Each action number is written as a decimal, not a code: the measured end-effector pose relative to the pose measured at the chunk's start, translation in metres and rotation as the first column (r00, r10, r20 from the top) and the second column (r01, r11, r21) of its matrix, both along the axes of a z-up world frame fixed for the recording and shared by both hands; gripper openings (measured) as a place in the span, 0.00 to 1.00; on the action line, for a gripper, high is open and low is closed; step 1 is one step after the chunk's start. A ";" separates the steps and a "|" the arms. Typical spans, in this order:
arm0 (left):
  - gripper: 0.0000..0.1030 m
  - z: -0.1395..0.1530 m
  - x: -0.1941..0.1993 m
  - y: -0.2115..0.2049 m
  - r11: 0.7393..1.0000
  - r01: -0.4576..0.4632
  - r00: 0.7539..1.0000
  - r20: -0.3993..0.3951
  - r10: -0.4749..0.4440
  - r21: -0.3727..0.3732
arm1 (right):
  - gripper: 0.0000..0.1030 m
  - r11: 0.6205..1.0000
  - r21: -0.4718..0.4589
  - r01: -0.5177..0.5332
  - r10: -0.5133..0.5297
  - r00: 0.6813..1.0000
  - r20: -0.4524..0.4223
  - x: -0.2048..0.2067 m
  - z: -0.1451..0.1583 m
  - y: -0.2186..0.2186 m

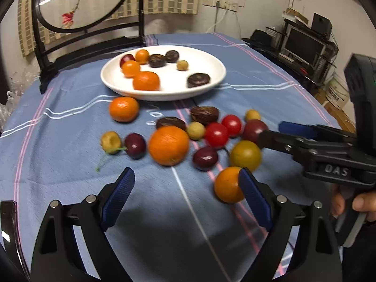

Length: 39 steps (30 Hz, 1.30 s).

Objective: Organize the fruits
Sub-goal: 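Move both open tools back toward the remaining fruit cluster, then grasp an orange round fruit with left tool while right tool grasps a large yellow fruit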

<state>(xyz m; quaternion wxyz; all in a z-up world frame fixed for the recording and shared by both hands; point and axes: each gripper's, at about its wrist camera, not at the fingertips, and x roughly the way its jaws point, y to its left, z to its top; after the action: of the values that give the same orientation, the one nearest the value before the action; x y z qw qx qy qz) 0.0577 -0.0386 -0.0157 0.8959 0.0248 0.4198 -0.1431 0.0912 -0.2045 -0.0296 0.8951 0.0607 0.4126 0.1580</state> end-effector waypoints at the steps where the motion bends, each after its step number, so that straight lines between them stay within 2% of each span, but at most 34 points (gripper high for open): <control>1: 0.85 0.000 -0.002 -0.003 1.000 0.011 1.000 -0.006 -0.011 -0.004 | 0.65 1.000 0.005 0.000 0.000 1.000 0.002 0.000 0.001 0.000; 5: 0.85 -0.001 -0.004 -0.014 0.999 0.038 0.998 -0.045 -0.039 -0.010 | 0.65 1.000 0.022 0.011 -0.011 1.000 0.004 -0.001 0.003 -0.003; 14: 0.85 0.008 -0.017 -0.023 0.998 0.065 0.997 -0.035 -0.065 -0.009 | 0.65 0.998 0.048 0.028 -0.028 1.000 0.010 -0.002 0.005 -0.008; 20: 0.85 -0.010 -0.025 -0.042 0.992 0.124 0.988 -0.095 -0.121 0.027 | 0.66 0.998 0.055 0.038 -0.038 0.999 0.003 -0.001 0.004 -0.011; 21: 0.83 -0.013 -0.026 -0.044 0.991 0.129 0.987 -0.102 -0.125 0.027 | 0.66 0.998 0.053 0.037 -0.037 0.999 0.001 -0.001 0.003 -0.011; 24: 0.61 -0.025 -0.025 -0.051 0.988 0.138 0.983 -0.134 -0.129 0.065 | 0.66 0.998 0.049 0.029 -0.029 1.000 0.001 -0.002 0.003 -0.009; 26: 0.55 -0.024 -0.024 -0.052 0.987 0.130 0.986 -0.118 -0.119 0.092 | 0.66 0.999 0.047 0.027 -0.027 1.000 0.001 -0.002 0.003 -0.008; 28: 0.44 -0.022 -0.019 -0.052 0.988 0.123 0.986 -0.123 -0.111 0.094 | 0.66 0.998 0.047 0.030 -0.030 1.000 -0.002 -0.001 0.003 -0.008; 33: 0.36 -0.019 -0.012 -0.047 0.991 0.126 0.985 -0.124 -0.118 0.053 | 0.66 0.999 0.041 0.034 -0.033 0.999 -0.012 0.000 0.000 -0.008; 36: 0.35 -0.013 -0.011 -0.041 0.991 0.131 0.983 -0.134 -0.125 0.034 | 0.66 0.999 0.033 0.035 -0.035 0.999 -0.021 0.002 -0.002 -0.008; 39: 0.35 -0.003 -0.011 -0.028 0.993 0.111 0.990 -0.093 -0.107 0.037 | 0.66 0.999 0.032 0.038 -0.037 0.999 -0.018 0.002 -0.002 -0.010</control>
<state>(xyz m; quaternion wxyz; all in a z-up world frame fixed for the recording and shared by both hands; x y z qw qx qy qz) 0.0467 -0.0670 -0.0189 0.8660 0.0602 0.4610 -0.1841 0.0929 -0.2141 -0.0317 0.8933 0.0842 0.4163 0.1473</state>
